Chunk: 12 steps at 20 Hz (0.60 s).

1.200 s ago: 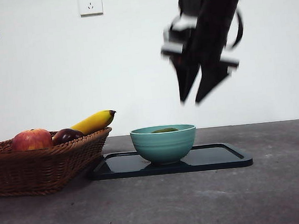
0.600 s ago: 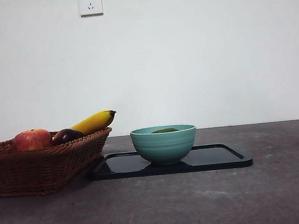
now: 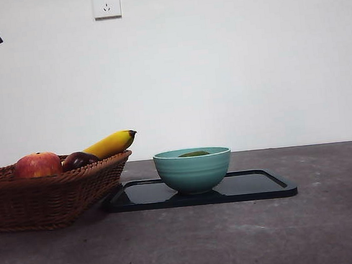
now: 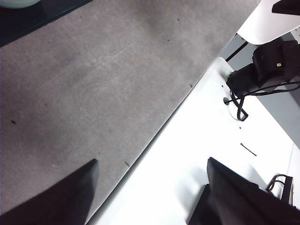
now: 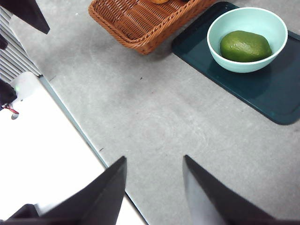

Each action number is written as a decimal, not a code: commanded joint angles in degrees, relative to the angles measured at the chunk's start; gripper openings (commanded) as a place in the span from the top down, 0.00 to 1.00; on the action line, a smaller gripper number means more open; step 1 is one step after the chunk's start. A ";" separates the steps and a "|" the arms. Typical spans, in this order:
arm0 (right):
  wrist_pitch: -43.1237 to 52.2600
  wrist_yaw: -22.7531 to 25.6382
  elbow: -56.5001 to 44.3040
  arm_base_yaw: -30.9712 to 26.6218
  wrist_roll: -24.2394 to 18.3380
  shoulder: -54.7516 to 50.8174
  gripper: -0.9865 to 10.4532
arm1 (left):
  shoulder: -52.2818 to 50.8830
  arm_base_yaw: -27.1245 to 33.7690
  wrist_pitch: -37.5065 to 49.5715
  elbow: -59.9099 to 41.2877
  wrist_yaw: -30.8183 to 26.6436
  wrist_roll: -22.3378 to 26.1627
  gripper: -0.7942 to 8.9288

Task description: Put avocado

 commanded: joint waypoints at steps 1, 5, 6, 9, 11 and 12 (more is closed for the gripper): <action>0.79 -0.22 0.26 0.52 0.79 0.31 0.75 | 0.26 -0.24 0.59 0.48 0.31 0.46 0.53; 0.79 -0.20 0.26 0.52 0.77 0.42 0.75 | 0.26 -0.24 0.59 0.48 0.31 0.46 0.53; 0.76 -0.20 0.26 0.52 0.77 0.39 0.75 | 0.26 -0.24 0.59 0.50 0.31 0.46 0.53; 0.76 -0.17 0.26 0.52 0.77 0.39 0.75 | 0.26 -0.24 0.59 0.48 0.31 0.48 0.58; 0.72 -0.20 0.26 0.52 0.72 0.39 0.87 | 0.26 -0.24 0.61 0.48 0.31 0.50 0.75; 0.72 -0.20 0.26 0.52 0.68 0.39 0.91 | 0.26 -0.24 0.59 0.48 0.31 0.50 0.86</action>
